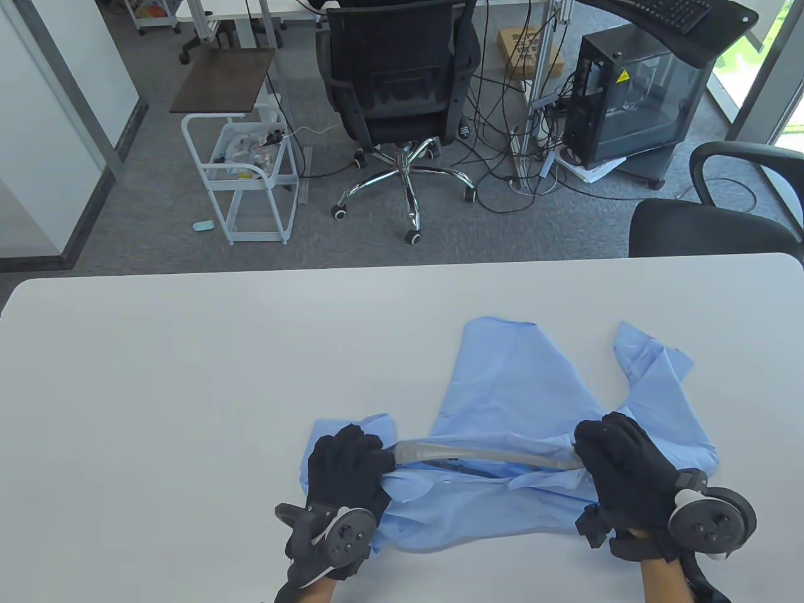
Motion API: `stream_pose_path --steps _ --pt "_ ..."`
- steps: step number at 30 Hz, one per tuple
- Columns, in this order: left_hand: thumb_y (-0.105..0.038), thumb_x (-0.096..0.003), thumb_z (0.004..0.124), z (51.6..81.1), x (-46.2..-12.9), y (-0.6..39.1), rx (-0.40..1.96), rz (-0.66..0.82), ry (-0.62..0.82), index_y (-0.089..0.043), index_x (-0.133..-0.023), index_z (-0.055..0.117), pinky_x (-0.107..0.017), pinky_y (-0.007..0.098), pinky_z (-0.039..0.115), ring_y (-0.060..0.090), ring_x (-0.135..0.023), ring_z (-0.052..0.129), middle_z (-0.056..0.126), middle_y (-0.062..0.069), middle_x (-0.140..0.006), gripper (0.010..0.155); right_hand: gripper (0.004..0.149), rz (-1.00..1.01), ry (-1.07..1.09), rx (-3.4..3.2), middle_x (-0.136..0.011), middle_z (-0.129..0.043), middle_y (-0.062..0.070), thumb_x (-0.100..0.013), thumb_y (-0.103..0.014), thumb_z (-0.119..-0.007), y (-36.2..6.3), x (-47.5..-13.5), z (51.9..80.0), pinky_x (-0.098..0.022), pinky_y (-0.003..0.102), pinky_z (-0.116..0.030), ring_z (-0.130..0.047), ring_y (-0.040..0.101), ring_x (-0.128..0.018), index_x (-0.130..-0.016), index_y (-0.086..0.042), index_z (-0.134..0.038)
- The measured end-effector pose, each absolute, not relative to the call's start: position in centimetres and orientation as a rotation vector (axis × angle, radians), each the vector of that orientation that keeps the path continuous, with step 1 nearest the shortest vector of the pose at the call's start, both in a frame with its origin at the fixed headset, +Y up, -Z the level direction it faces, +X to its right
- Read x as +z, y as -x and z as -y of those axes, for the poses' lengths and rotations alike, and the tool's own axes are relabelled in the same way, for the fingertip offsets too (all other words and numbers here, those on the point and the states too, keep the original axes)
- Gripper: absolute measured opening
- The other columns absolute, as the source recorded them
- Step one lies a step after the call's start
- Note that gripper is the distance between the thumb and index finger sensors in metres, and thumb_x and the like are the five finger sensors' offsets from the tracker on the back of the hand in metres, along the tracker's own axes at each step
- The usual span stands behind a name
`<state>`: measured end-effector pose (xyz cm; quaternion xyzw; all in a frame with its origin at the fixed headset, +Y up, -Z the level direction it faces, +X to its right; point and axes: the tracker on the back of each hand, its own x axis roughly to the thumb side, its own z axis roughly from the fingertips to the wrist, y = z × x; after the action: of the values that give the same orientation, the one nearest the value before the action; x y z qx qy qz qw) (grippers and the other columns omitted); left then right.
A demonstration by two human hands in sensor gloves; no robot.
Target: Remove long-sleeve shirt from gray hanger
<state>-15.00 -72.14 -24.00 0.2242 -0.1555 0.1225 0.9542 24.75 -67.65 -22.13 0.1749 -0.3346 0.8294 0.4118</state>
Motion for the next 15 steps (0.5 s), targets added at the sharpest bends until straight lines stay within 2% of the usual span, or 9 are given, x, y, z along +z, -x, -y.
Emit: stream_pose_path --steps 8,13,15 --pt "-0.058 -0.0406 0.086 72.56 -24.16 15.16 0.26 0.342 -0.417 -0.035 -0.083 0.081 -0.081 0.059 0.051 0.03 -0.105 0.077 0.08 -0.007 -0.099 0.048 0.036 0.86 -0.439 2.048 -0.06 -0.084 -0.005 -0.057 -0.043 -0.076 -25.27 -21.7 67.23 -0.067 0.059 -0.07 -0.093 0.018 -0.059 -0.088 -0.024 -0.081" --pt "-0.064 -0.0426 0.078 72.69 -23.95 15.13 0.209 0.372 -0.386 -0.036 -0.086 0.084 -0.082 0.062 0.045 0.035 -0.109 0.071 0.078 -0.006 -0.103 0.052 0.036 0.85 -0.46 2.082 -0.059 -0.084 -0.005 -0.057 -0.043 -0.077 -24.8 -21.8 67.36 -0.066 0.059 -0.071 -0.094 0.018 -0.058 -0.087 -0.024 -0.081" --pt "-0.066 -0.0427 0.074 72.73 -23.96 15.09 0.226 0.382 -0.373 -0.03 -0.094 0.079 -0.082 0.062 0.044 0.035 -0.109 0.071 0.076 -0.003 -0.105 0.063 0.036 0.845 -0.47 2.102 -0.059 -0.085 -0.005 -0.057 -0.043 -0.077 -24.54 -21.79 67.33 -0.066 0.059 -0.071 -0.094 0.017 -0.057 -0.087 -0.024 -0.081"
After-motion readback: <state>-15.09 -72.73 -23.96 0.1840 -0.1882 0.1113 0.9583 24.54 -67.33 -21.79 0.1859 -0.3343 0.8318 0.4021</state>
